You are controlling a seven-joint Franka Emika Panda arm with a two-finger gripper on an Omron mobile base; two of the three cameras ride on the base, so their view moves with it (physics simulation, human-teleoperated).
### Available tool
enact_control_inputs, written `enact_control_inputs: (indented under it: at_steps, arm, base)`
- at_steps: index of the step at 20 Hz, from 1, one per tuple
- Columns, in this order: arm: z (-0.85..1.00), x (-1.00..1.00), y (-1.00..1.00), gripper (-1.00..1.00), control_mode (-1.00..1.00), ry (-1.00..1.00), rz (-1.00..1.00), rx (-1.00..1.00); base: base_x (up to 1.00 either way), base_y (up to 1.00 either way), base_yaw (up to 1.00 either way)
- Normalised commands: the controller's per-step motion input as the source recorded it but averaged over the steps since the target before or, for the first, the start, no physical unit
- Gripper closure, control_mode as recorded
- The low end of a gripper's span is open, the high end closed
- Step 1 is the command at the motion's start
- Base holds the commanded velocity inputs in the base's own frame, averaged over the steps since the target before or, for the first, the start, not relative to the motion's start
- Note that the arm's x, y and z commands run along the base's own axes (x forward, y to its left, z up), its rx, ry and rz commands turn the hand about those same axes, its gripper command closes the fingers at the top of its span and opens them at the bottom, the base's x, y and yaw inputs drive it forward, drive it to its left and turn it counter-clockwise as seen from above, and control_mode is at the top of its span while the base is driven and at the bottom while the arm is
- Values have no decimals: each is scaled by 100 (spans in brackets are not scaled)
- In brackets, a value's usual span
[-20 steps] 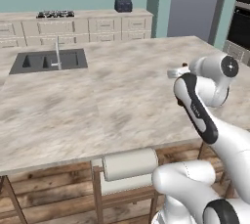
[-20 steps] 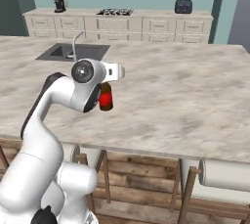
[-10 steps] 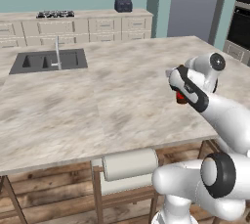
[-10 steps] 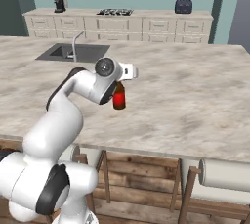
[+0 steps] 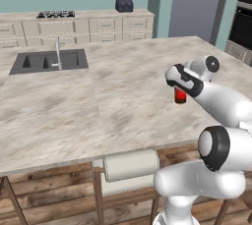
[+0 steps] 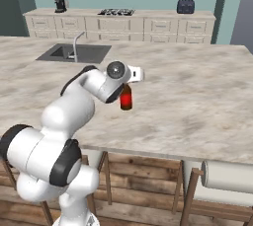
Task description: Get the candle and the beer from the cabinet and move them to the dining counter.
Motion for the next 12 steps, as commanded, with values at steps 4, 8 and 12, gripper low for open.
enact_control_inputs:
  at_steps: [4, 8, 12]
  arm:
    - [-45, 20, 0, 100, -100, -3, 0, 0]
    - [-18, 2, 0, 100, -100, 6, 2, 0]
    - [-21, 0, -4, 100, -100, 9, 3, 0]
  base:
    - [0, 0, 0]
    - [0, 0, 0]
    - [0, 0, 0]
